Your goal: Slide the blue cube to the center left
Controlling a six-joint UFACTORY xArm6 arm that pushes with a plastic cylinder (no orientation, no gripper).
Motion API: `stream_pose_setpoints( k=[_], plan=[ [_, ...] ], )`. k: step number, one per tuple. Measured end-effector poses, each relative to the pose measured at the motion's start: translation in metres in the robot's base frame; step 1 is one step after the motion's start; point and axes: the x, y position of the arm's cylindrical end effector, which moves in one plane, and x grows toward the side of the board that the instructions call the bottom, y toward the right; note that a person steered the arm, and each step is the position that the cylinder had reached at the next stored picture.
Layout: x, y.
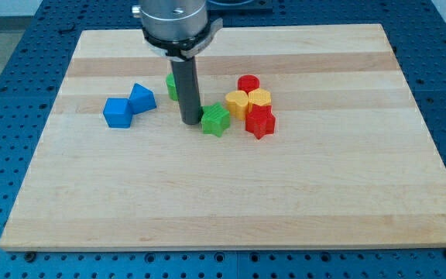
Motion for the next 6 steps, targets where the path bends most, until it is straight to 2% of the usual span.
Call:
stream_pose_setpoints(
  k=[2, 3, 4, 6],
  plan=[
    [0.000, 0.020],
    [-0.003, 0.003],
    [-0.007, -0.045],
    [0.013, -0.163]
  ],
)
